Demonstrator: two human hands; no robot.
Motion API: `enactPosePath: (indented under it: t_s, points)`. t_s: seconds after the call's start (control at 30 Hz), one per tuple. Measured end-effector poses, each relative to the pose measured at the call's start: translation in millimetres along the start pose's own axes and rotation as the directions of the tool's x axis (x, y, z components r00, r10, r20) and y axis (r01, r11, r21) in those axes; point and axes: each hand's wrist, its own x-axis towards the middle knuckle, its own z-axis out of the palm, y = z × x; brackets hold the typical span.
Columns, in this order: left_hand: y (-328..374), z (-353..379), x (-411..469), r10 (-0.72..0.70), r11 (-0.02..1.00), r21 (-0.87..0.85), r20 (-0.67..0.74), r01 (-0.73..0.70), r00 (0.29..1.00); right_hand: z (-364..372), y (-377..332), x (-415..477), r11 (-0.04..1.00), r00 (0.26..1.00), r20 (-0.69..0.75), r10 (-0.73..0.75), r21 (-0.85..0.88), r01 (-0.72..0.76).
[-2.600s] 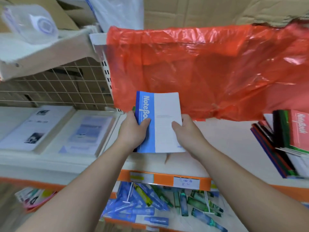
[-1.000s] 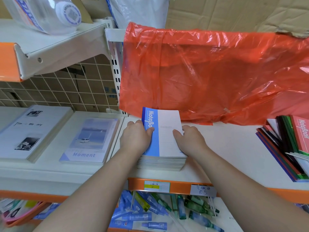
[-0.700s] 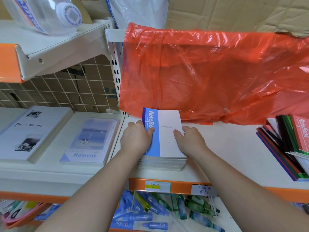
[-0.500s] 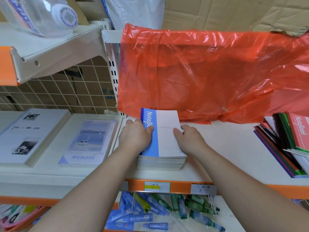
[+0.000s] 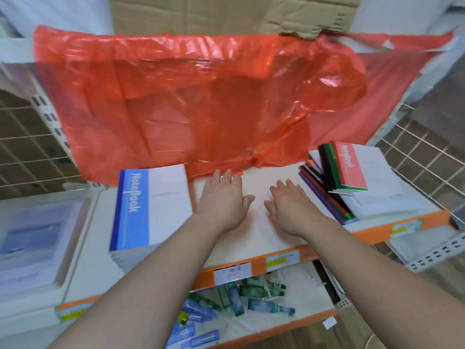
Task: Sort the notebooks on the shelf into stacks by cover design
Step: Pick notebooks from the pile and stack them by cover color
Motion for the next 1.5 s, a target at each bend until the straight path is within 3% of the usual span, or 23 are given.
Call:
enactPosePath:
  t_s: [0.33,0.7,0.87,1.03,1.2,1.4,1.5]
  points:
    - [94,30,44,0.071,0.996,0.040,0.064,-0.073,0.995,-3,102,-8,0.997,0.998,-0.023,0.060,-0.044,-0.061]
    - [119,38,71,0.083,0.996,0.037,0.101,-0.087,0.991,-8,130,3,0.997,0.997,-0.044,0.070,0.031,-0.069]
    - [123,36,84,0.104,0.994,0.021,0.109,-0.107,0.989,-19,150,15,0.980,0.973,-0.120,0.199,0.025,-0.197]
    - [121,39,83,0.112,0.993,0.003,0.157,-0.114,0.981,-11,165,19,0.899,0.898,-0.040,0.438,0.013,-0.438]
    - [115,49,87,0.112,0.994,-0.020,0.177,-0.110,0.978,-14,168,21,0.907,0.903,-0.144,0.406,-0.057,-0.417]
    - [119,52,90,0.138,0.990,-0.054,0.142,-0.132,0.980,-30,163,17,0.919,0.917,-0.128,0.378,-0.069,-0.388]
    - [123,48,91,0.112,0.970,-0.222,0.052,-0.098,0.992,-38,156,11,0.927,0.923,-0.151,0.354,-0.074,-0.368]
